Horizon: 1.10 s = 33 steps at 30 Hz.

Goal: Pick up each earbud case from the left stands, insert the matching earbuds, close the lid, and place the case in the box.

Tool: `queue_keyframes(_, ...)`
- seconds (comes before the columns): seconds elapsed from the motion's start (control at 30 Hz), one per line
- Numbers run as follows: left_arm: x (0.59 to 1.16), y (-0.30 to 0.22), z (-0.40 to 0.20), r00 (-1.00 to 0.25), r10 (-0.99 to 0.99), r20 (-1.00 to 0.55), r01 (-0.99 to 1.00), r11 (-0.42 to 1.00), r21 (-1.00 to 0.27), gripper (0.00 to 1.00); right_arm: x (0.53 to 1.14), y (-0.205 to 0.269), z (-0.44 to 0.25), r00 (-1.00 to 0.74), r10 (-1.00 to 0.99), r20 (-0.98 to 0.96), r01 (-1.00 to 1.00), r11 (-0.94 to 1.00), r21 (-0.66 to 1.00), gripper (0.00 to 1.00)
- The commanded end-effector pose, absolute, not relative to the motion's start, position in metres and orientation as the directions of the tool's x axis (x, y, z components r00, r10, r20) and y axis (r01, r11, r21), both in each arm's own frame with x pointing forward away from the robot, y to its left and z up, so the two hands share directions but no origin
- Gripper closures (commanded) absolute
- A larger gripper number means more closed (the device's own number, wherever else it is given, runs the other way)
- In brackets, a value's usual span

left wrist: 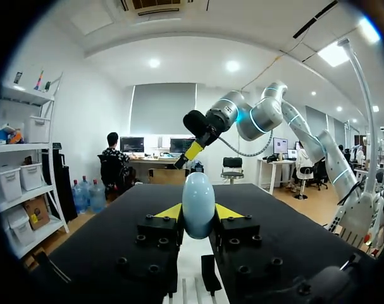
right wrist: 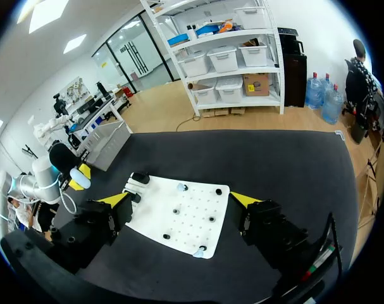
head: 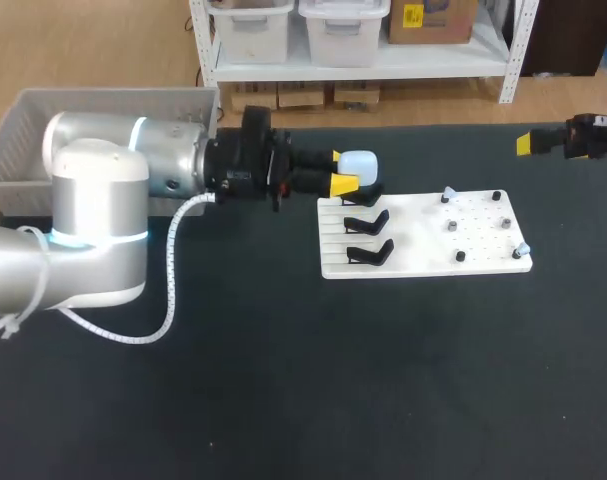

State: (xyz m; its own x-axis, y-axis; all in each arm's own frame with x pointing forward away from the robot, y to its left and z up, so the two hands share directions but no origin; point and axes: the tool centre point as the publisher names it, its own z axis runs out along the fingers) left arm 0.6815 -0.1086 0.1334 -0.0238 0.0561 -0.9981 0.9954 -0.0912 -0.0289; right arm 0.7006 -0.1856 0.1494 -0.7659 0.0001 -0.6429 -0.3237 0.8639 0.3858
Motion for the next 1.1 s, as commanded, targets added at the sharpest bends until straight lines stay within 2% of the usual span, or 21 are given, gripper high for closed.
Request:
queue_keyframes(0.03,0.682,-0.108,0.133,-0.022,0.054,-0.998,0.996,-0.091,-0.027,1.00,0.700,-0.186,0.150,-0.766,0.000,-0.643,-0.324,0.864,0.386,0.00)
queue_keyframes(0.3,0.682,-0.108,0.133,-0.022,0.054,-0.998,0.996,-0.091,-0.027,1.00,0.697,-0.176,0.168,-0.731,-0.071,-0.678,-0.397,0.854,0.338,0.00)
queue_keyframes(0.7,0.682,-0.108,0.133,-0.022,0.054,-0.998,0.996,-0.091,-0.027,1.00,0.650,-0.107,0.184,-0.708,-0.229,-0.668,-0.539,0.786,0.302,0.00)
queue_keyframes(1.1,0.684,-0.101,0.132,-0.013,0.086,-0.996,0.993,-0.118,-0.024,1.00,0.626,-0.056,0.179,-0.713,-0.298,-0.635,-0.588,0.747,0.309,0.00)
